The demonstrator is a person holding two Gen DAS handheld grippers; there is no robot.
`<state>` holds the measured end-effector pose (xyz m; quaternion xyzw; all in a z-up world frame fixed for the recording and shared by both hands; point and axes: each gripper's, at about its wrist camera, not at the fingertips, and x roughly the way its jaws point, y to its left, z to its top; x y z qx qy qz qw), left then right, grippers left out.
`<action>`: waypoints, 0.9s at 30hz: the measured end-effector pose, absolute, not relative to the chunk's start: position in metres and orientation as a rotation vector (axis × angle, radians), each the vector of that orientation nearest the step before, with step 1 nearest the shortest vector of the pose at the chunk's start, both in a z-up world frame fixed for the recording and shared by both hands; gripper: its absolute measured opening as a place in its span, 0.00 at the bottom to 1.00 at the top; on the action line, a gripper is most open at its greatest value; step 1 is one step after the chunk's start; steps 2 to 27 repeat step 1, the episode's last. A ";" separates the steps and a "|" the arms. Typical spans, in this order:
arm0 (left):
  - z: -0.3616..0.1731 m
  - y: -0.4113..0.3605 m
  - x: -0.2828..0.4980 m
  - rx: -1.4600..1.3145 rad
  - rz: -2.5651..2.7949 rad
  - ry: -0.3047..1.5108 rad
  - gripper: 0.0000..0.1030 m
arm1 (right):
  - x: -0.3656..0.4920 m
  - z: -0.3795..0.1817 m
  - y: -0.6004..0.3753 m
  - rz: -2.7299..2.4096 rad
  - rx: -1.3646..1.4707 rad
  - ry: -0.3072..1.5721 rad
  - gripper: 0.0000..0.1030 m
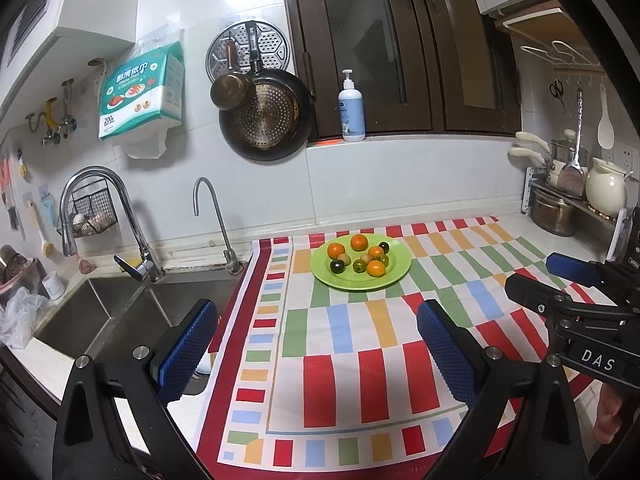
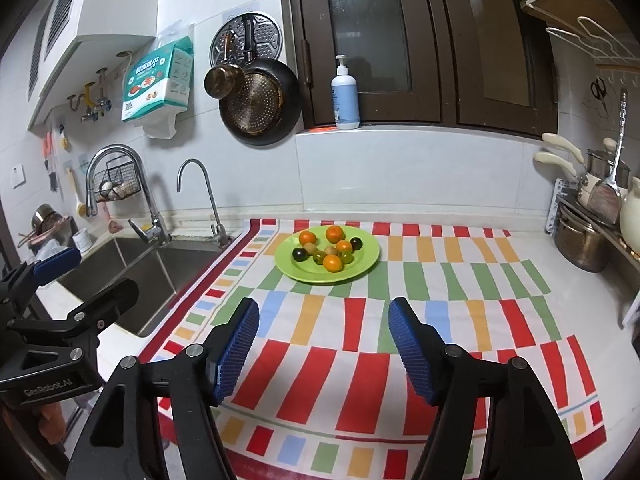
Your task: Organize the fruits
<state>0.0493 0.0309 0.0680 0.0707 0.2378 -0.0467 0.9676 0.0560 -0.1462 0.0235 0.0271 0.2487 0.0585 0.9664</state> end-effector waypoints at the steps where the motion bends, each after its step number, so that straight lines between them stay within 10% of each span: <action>1: 0.068 0.031 0.049 0.143 -0.095 0.481 0.99 | 0.056 0.024 -0.146 0.119 0.055 0.504 0.66; 27: 0.068 0.031 0.049 0.143 -0.095 0.481 0.99 | 0.056 0.024 -0.146 0.119 0.055 0.504 0.66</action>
